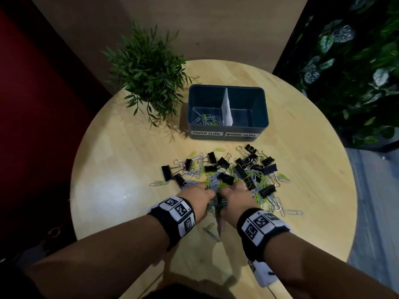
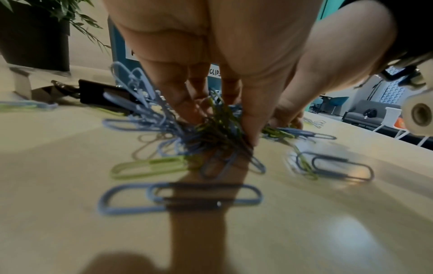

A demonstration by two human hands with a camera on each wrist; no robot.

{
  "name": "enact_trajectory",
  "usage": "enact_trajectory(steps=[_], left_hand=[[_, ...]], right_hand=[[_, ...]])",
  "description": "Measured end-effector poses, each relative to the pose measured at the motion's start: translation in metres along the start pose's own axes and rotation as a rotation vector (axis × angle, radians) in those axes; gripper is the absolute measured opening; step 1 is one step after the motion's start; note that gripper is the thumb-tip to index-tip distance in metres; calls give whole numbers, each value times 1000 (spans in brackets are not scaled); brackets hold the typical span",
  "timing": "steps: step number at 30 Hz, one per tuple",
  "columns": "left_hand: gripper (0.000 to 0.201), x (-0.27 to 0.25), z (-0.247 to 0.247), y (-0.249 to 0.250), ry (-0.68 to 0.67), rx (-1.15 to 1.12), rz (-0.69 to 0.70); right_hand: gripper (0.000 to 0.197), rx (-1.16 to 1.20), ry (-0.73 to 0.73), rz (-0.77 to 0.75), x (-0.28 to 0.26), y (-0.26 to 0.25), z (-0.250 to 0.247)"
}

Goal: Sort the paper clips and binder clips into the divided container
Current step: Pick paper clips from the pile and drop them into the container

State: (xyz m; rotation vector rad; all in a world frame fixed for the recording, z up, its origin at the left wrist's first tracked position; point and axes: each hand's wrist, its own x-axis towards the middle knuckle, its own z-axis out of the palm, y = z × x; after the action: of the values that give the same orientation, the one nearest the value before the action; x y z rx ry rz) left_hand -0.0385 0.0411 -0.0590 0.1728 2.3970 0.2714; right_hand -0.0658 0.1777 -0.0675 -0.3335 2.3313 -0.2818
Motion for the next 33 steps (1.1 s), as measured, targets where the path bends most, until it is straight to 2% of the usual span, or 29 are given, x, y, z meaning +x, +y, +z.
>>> enact_trajectory(steps=[6,10,13,16,20,23,26,28,31,33], left_hand=[[32,4,-5,-2,-6,39,29],[28,1,-14,-12,108,-68,31],[21,-9,-29,-18,241,-263,14],[12,-20,-49,-22,381,-563,-69],[16,-34,-83,-29,536,-858,-67],[16,-34,-109,-35,685,-963,-55],[15,-16,-127,-41,847,-1004,-129],[11,4,-136,-45,940,-1001,-215],[6,28,-144,-45,957,-944,-310],[11,39,-146,-44,952,-892,-353]], right_hand=[[24,-36,-27,-81,2,7,-19],[17,22,11,-142,0,14,-37],[17,77,54,-137,-2,15,-56],[14,183,116,-162,-7,13,-76],[22,472,195,-168,-16,3,-107],[17,722,275,-223,-17,-12,-131],[15,827,362,-277,-4,-32,-150],[20,854,408,-268,13,-45,-157],[32,872,483,-216,38,-60,-158],[29,867,532,-157,53,-65,-156]])
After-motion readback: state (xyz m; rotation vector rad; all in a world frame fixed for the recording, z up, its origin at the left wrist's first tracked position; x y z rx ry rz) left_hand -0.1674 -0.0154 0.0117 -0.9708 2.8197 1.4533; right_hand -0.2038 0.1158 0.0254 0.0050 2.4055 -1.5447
